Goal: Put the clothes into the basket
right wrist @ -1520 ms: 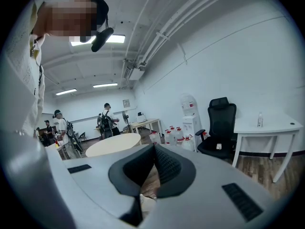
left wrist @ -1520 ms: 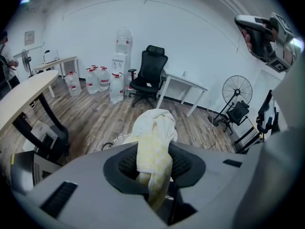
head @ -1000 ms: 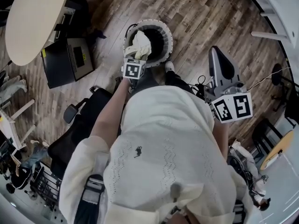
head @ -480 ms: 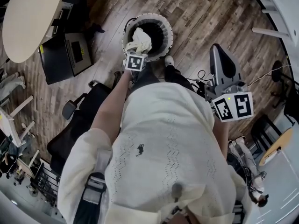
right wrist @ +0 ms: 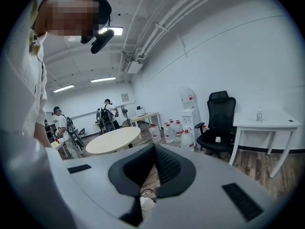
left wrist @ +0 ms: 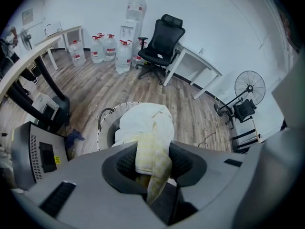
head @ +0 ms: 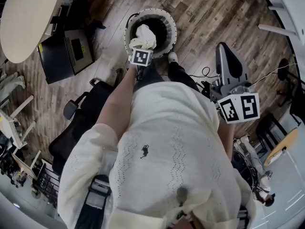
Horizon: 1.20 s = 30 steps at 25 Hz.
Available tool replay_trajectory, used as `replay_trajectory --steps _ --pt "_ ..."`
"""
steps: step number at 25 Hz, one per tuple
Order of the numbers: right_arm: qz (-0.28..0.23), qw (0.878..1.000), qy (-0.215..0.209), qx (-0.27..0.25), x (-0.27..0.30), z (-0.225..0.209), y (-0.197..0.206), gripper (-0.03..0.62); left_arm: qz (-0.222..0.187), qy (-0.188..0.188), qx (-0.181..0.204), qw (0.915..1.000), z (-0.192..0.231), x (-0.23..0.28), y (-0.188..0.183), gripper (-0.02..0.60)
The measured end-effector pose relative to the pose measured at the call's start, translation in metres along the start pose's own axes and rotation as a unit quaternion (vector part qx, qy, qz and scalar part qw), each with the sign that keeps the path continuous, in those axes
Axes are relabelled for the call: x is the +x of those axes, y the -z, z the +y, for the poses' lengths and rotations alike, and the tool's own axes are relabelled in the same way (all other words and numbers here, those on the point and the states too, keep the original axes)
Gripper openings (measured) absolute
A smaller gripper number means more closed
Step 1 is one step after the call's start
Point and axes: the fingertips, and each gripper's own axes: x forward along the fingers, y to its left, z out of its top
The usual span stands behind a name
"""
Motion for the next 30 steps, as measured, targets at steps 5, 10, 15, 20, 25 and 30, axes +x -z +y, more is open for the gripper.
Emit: replay_trajectory --steps 5,10,15,20,25,30 --pt "0.004 1.000 0.007 0.004 0.000 -0.004 0.004 0.008 0.018 -0.003 0.006 0.9998 0.002 0.008 0.006 0.143" --pt "0.009 1.000 0.008 0.004 0.004 -0.003 0.009 0.008 0.013 -0.003 0.002 0.9999 0.006 0.019 -0.001 0.146" --pt "0.010 1.000 0.010 0.001 0.002 -0.005 0.010 0.008 0.003 0.001 0.010 0.9999 0.002 0.023 -0.007 0.152" --pt "0.012 1.000 0.011 0.001 0.000 -0.004 0.010 0.008 -0.005 -0.006 0.010 0.9999 0.009 0.022 -0.007 0.169" --pt "0.013 1.000 0.008 0.000 0.000 -0.004 0.011 0.008 0.009 -0.001 0.015 0.9998 0.004 0.018 -0.003 0.158" --pt "0.012 1.000 0.004 -0.001 0.001 -0.003 0.014 0.008 -0.004 0.006 0.024 0.9997 -0.002 0.020 -0.008 0.158"
